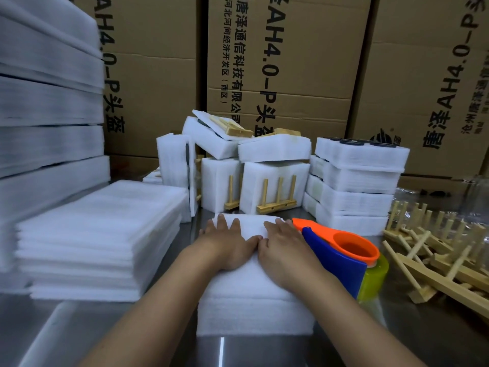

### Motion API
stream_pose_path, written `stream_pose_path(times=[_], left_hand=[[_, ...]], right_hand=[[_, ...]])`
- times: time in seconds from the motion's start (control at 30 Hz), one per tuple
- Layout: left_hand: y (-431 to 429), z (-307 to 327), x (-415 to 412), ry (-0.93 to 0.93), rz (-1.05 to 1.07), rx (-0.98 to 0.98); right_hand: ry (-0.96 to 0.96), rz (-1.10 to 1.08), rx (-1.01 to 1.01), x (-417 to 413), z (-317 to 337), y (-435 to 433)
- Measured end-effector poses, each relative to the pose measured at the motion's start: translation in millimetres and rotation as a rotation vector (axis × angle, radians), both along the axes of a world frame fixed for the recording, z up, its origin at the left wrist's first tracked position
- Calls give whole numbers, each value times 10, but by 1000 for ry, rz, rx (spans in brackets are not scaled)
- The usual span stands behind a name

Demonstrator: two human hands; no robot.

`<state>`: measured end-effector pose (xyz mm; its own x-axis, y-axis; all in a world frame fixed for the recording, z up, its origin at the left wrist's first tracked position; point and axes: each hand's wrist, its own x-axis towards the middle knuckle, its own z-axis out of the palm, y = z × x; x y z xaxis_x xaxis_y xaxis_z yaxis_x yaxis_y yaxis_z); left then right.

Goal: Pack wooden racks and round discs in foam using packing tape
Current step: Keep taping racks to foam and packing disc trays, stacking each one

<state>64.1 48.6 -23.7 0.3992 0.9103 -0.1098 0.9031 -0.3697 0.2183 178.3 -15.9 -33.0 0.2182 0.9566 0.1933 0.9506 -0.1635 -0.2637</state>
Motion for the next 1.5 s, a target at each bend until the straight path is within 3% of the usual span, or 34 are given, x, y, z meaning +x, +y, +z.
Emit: stream_pose_path(times=[0.1,0.23,0.3,0.67,0.73,0.83,0.87,0.97,1.03,1.23,1.37,1.5], left_hand=[[-78,69,-13,0,-30,91],[-321,124,153,-270,-166,160],[-391,70,245,-314,-176,132],[-316,-55,251,-358,-176,72],[-328,-50,244,-368,-159,51],[-321,-64,245,-294,-135,76],[-320,-75,249,-257,-133,90],[-338,-101,255,-150,-121,130],[-353,-106,260,-81,-132,161],[-364,-90,280,-24,-140,155],[-354,-81,278,-29,-132,150],[-366,-85,283,-35,-137,152]], right_hand=[[-90,47,-86,17,4,21],[-176,89,-135,68,-38,40],[-195,102,-179,90,-33,37],[-64,137,-111,53,57,-95],[68,117,52,58,61,-135],[596,61,373,110,95,-224],[672,36,500,132,117,-262],[588,-5,977,236,202,-407],[463,-61,1137,392,278,-444],[73,-499,805,1228,171,-488],[111,-771,491,1515,-32,-617],[16,-869,69,1515,-54,-588]])
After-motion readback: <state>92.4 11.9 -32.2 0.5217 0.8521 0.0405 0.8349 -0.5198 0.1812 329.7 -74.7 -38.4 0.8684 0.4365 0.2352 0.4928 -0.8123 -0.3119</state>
